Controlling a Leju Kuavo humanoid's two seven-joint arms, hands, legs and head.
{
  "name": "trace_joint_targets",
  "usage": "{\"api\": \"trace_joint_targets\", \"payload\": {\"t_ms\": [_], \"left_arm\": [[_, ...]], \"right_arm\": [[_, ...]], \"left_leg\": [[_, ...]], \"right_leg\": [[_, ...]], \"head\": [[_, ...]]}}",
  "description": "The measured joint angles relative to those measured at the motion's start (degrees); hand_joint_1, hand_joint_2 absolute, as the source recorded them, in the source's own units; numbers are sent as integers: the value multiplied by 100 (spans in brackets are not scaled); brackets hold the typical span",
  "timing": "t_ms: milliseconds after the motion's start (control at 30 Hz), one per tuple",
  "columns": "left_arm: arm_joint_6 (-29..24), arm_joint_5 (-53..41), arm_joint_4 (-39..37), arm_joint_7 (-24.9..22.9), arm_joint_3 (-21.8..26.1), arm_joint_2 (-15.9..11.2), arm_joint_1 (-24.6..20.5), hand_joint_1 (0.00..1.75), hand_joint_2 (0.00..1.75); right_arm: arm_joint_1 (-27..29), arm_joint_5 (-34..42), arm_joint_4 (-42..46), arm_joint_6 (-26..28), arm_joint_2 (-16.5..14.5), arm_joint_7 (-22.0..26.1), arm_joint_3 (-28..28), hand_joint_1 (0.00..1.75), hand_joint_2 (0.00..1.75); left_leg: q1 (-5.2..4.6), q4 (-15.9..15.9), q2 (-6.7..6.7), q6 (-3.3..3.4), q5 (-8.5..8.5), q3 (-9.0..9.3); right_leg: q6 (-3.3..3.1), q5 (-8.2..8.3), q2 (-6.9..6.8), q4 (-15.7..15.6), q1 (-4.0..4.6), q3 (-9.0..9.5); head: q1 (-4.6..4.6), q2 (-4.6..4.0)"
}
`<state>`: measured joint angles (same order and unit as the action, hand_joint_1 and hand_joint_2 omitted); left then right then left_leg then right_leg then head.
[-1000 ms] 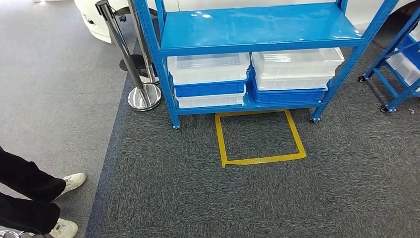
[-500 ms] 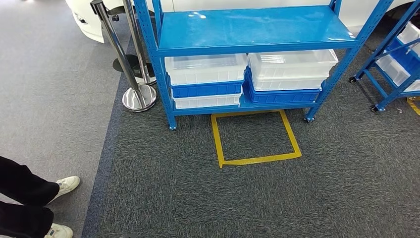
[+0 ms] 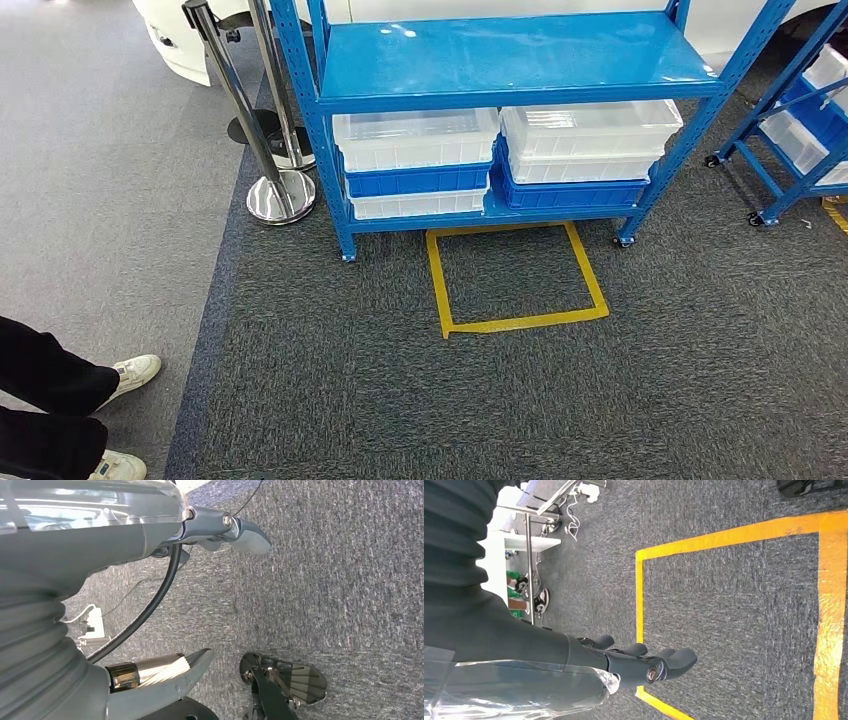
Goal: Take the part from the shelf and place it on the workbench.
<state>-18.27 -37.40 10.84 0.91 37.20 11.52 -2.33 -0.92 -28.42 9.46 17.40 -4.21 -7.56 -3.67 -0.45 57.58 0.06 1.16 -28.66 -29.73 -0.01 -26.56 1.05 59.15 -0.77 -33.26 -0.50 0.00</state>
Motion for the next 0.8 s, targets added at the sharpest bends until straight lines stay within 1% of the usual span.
{"api": "trace_joint_targets", "payload": {"t_ms": [200,300,800], "left_arm": [[-7,-69,0,-129,-3,0,-1,0,175],[-2,-44,24,-223,-126,-31,30,0,175],[786,1617,439,-196,-1598,-480,466,0,175]], "right_arm": [[-1,51,0,-46,-1,2,-16,0,175],[18,163,20,-90,1,15,-43,0,175],[366,1349,467,-811,127,333,-20,0,175]], "left_leg": [[5,-1,0,-2,1,1],[6,-1,0,-4,3,2],[8,-2,0,-4,3,2]], "right_leg": [[-1,0,0,1,2,0],[-1,0,0,2,4,0],[-1,-1,0,4,7,0]], "head": [[0,0],[0,0],[1,0]]}}
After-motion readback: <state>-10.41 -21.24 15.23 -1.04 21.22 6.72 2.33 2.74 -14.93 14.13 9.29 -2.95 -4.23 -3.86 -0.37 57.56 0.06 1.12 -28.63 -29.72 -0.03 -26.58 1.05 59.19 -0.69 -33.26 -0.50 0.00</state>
